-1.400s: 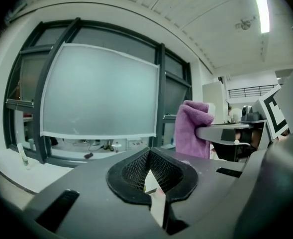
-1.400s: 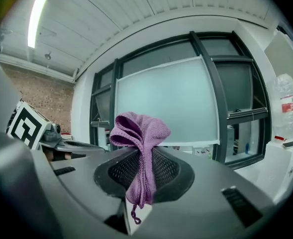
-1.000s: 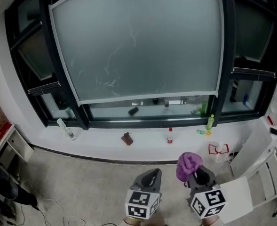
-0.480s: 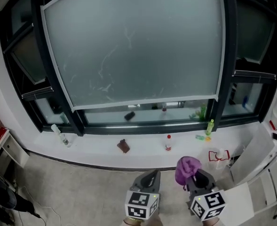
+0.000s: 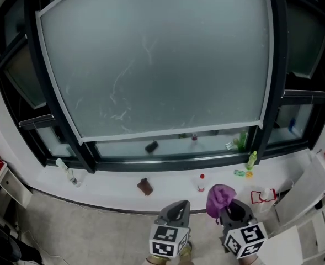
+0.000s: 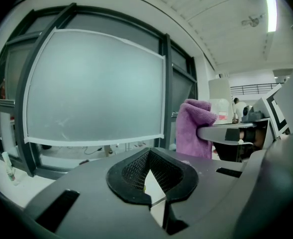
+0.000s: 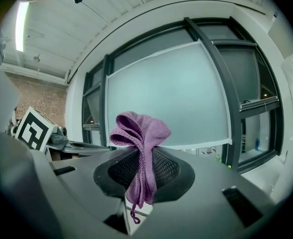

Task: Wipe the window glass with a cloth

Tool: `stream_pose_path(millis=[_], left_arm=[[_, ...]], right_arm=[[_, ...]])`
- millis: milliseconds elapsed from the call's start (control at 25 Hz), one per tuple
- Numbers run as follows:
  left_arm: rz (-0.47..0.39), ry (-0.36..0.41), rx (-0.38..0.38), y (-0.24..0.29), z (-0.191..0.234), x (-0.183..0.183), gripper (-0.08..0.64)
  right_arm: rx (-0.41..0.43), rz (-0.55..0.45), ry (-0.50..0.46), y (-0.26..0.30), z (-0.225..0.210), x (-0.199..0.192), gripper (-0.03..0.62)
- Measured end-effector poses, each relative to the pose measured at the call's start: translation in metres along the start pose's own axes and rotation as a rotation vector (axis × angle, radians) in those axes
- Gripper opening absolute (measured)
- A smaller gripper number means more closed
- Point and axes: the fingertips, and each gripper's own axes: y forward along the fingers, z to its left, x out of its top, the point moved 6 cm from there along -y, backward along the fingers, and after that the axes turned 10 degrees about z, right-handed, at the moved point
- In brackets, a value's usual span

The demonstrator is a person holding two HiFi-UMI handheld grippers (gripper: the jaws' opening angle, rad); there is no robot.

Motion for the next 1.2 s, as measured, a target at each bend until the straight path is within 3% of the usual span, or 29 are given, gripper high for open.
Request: stream_pose_path(millis=[680, 1200], left_arm=[[-0.003, 0.024, -0.015, 0.114, 0.122, 0.069, 0.005], [0.001, 0.027, -0.025, 0.176, 0.173, 0.099, 0.005]], right_arm=[[-0.015, -0.034, -0.02, 0.165, -0.036, 0.073, 0.064], [-0.007, -0.038, -0.03, 0.247, -0.064, 0.103, 0.064]])
